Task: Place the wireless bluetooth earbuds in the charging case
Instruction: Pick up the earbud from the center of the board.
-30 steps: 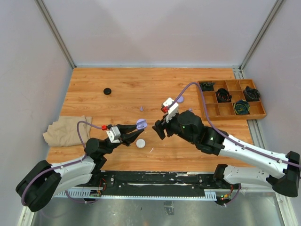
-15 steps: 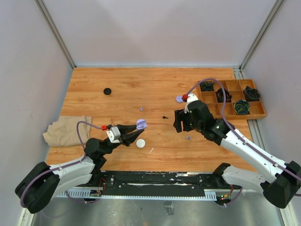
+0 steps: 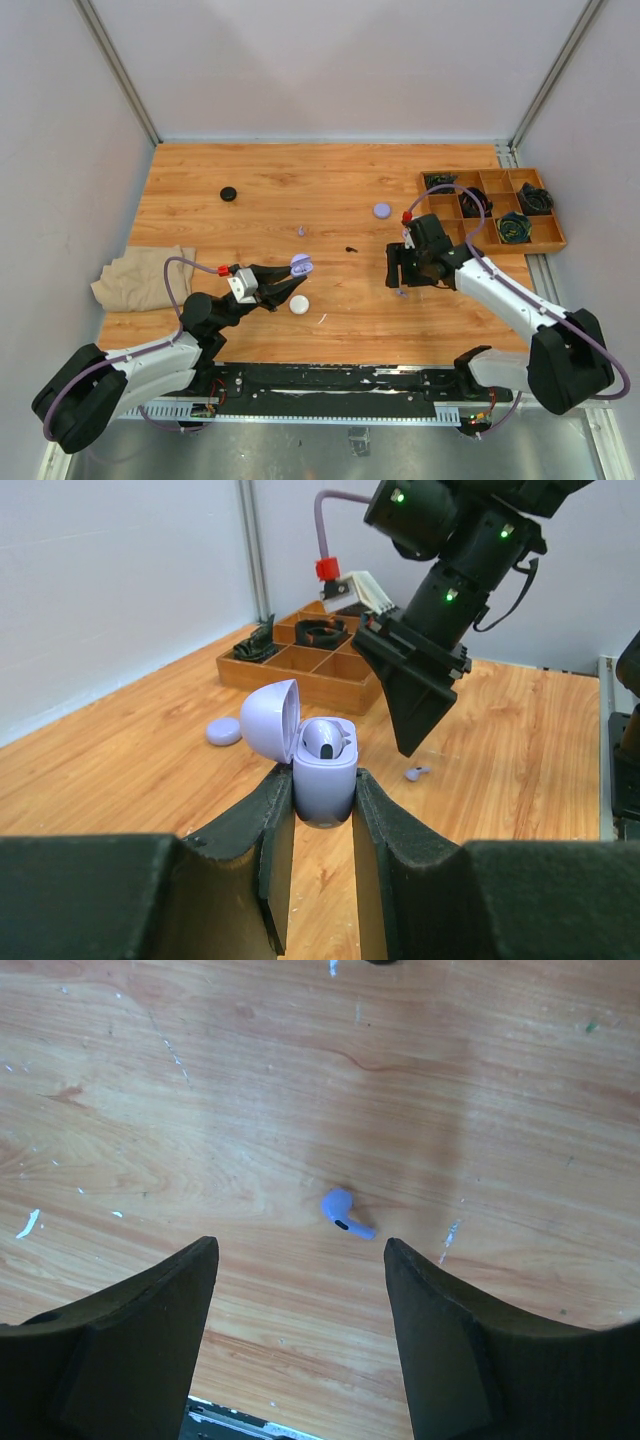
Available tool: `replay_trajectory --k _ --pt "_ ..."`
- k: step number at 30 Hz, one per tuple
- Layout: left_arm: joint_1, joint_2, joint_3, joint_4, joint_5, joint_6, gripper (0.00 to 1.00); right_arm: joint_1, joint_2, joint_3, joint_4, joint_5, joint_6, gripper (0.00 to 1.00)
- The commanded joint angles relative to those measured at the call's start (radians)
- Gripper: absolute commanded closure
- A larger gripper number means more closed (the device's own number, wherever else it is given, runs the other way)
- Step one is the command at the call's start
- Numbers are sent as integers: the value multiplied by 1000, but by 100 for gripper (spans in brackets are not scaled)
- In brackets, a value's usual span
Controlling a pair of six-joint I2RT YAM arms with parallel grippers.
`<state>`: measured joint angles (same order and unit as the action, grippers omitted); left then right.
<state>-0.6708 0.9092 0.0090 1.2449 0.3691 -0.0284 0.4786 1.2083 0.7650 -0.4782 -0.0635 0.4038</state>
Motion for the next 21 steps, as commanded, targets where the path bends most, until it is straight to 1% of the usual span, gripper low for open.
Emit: replay_trajectory --k 1,5,12,21 --pt "-4 -6 -9 16 8 16 100 -52 56 -18 40 -65 -12 31" --pt "-4 -9 -9 11 10 19 100 -73 119 -24 59 -85 -21 31" --pt "-4 -6 -6 8 12 20 100 -74 188 -37 67 -102 -12 32" --pt "-4 0 -3 6 15 21 100 -68 209 -65 61 -140 17 35"
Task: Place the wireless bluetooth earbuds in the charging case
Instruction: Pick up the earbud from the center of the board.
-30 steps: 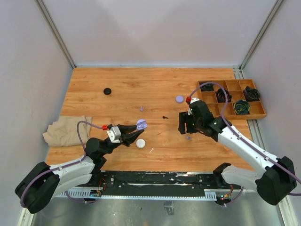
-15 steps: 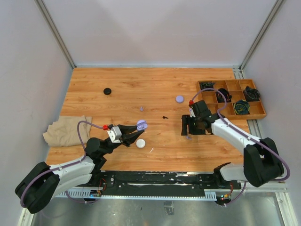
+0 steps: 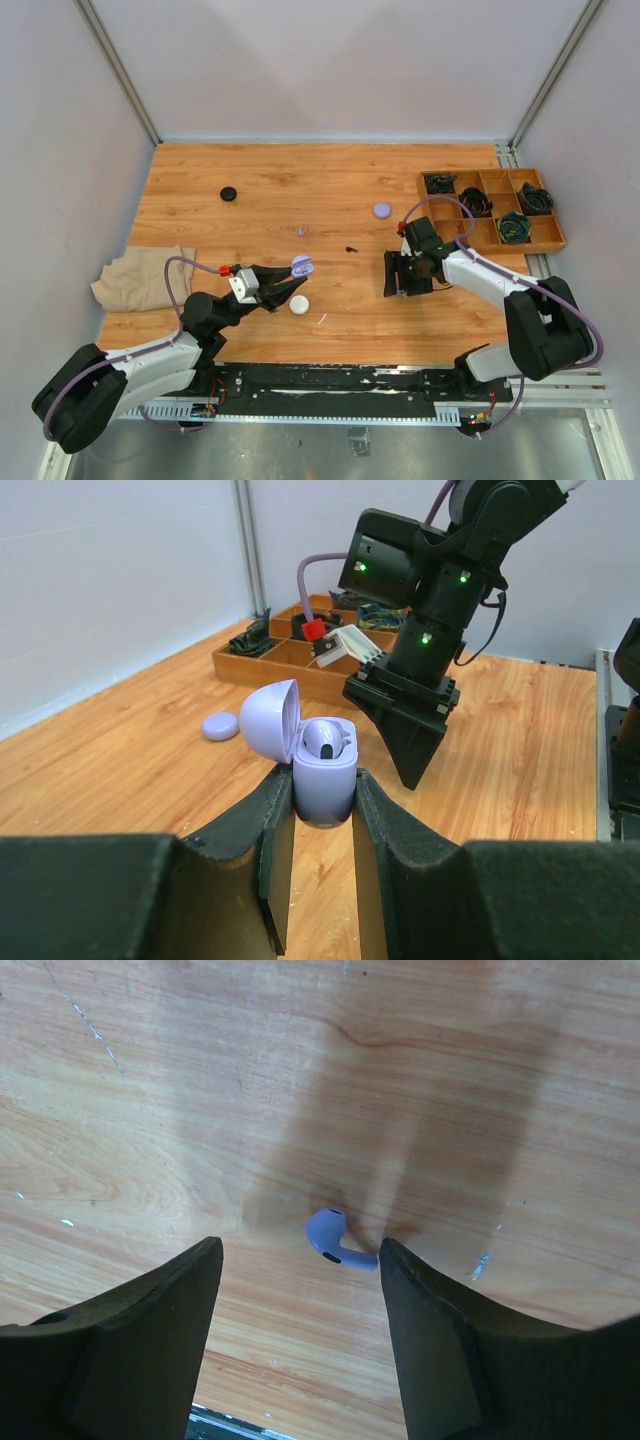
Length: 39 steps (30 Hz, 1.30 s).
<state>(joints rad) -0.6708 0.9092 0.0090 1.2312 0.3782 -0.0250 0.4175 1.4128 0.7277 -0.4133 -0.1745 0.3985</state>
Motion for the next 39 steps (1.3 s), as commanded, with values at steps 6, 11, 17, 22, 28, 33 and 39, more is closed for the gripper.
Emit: replay_trajectory --k 6,11,17,22,28,33,39 --pt "-4 5 -2 18 8 17 100 8 -17 -29 -27 -36 44 37" --pt "-4 5 -1 18 9 17 100 22 -32 -13 -50 -32 52 37" --pt "-4 4 -1 16 8 15 100 28 -38 12 -68 -46 41 38" --pt "-4 0 -1 14 8 15 100 29 -44 34 -96 -37 28 38" --pt "-4 -1 0 12 9 17 100 30 -49 74 -151 77 -14 39" --pt "-4 0 2 9 8 16 100 32 -6 138 -193 161 -82 44" --pt "-4 3 2 8 10 18 100 62 86 230 -259 171 -179 51"
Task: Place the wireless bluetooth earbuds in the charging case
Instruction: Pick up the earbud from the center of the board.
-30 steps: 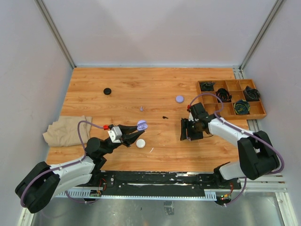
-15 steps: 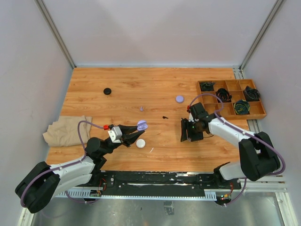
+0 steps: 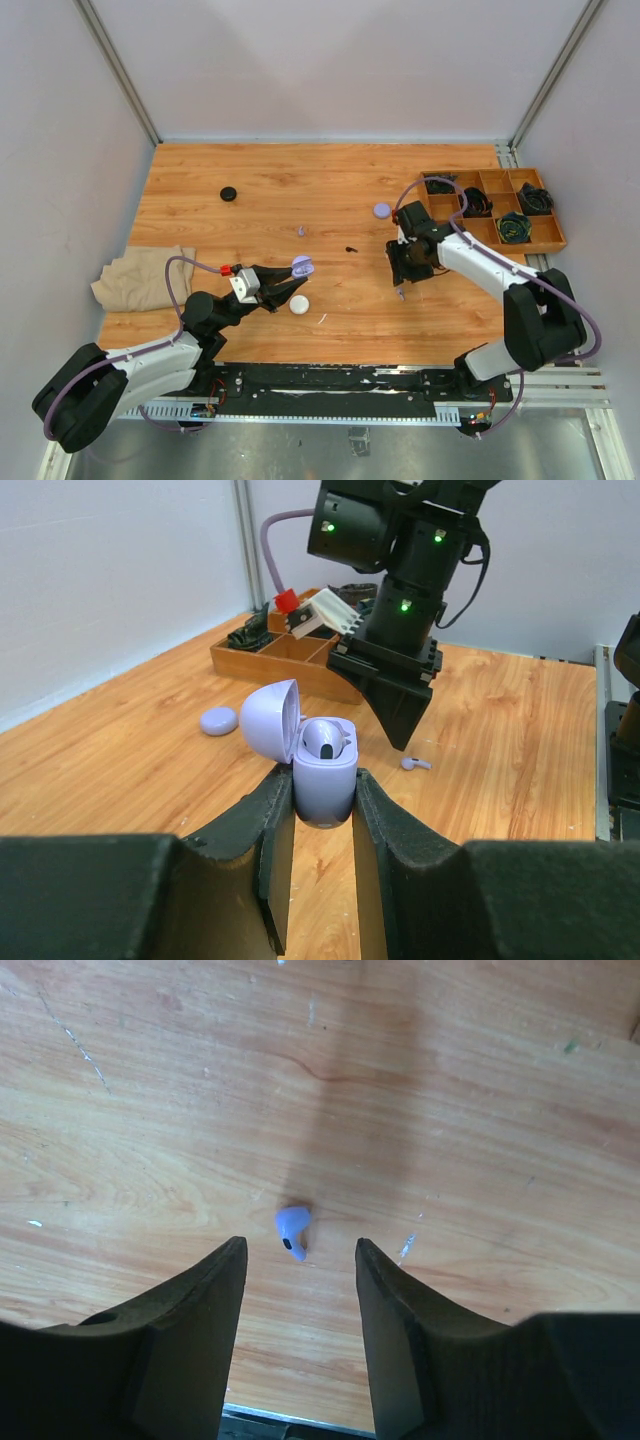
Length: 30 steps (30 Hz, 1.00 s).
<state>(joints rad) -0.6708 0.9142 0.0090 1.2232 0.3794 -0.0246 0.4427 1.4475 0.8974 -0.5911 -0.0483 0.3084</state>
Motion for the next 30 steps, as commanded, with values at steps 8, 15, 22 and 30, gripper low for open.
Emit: replay_trajectory --k 8,15,22,30 --pt "-4 -3 3 13 10 18 100 88 179 147 -158 64 -158 55" --pt "-4 -7 5 8 10 21 100 101 258 196 -192 55 -198 59" --pt "-4 -6 5 6 11 22 100 112 317 209 -199 51 -210 63" --pt "-4 -9 5 4 14 23 100 112 356 205 -198 54 -215 69"
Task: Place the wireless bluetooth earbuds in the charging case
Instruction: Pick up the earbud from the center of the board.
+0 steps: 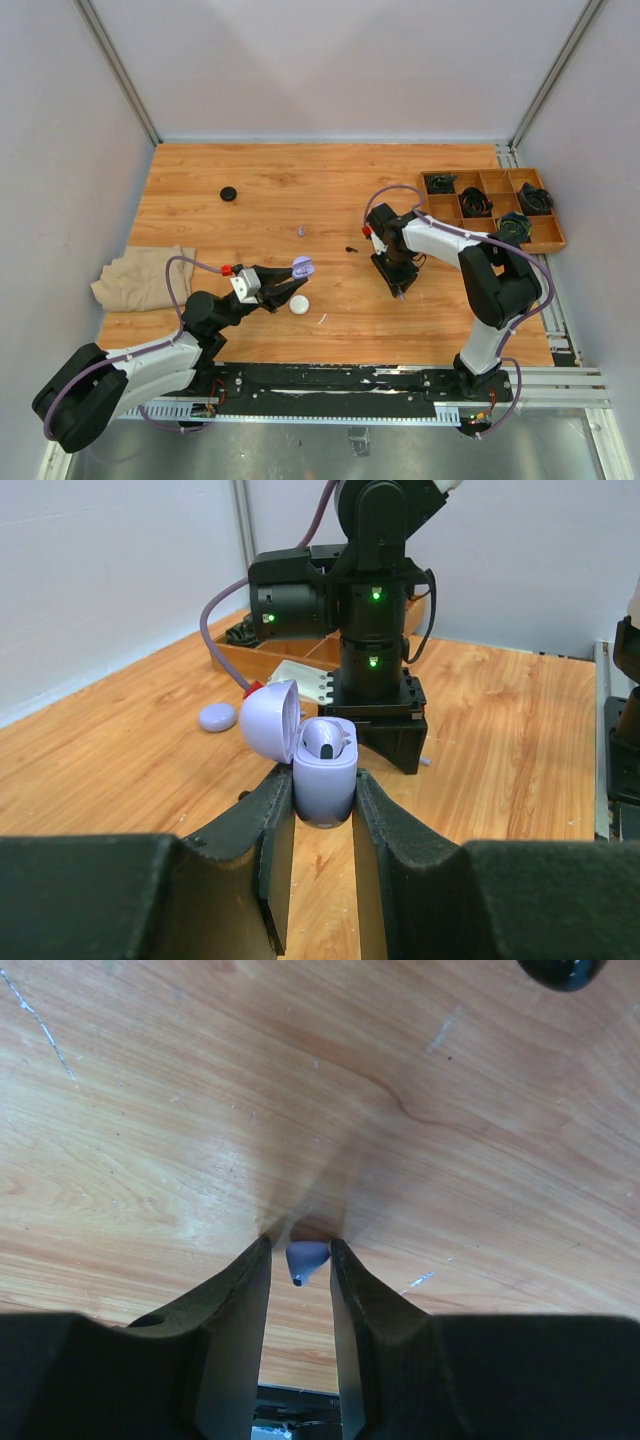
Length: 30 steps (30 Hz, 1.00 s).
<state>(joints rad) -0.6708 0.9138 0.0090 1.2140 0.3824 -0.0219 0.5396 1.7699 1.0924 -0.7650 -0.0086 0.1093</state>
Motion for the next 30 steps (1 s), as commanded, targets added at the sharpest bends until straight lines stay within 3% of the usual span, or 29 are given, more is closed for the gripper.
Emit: replay_trajectory --k 1,16,30 --pt "-4 -9 5 13 10 20 100 15 35 10 -23 15 -16 70" --pt "-4 13 -4 49 9 14 100 50 -146 20 -28 26 35 83" --pt "-4 2 -28 88 -8 20 100 232 -378 134 31 98 135 84"
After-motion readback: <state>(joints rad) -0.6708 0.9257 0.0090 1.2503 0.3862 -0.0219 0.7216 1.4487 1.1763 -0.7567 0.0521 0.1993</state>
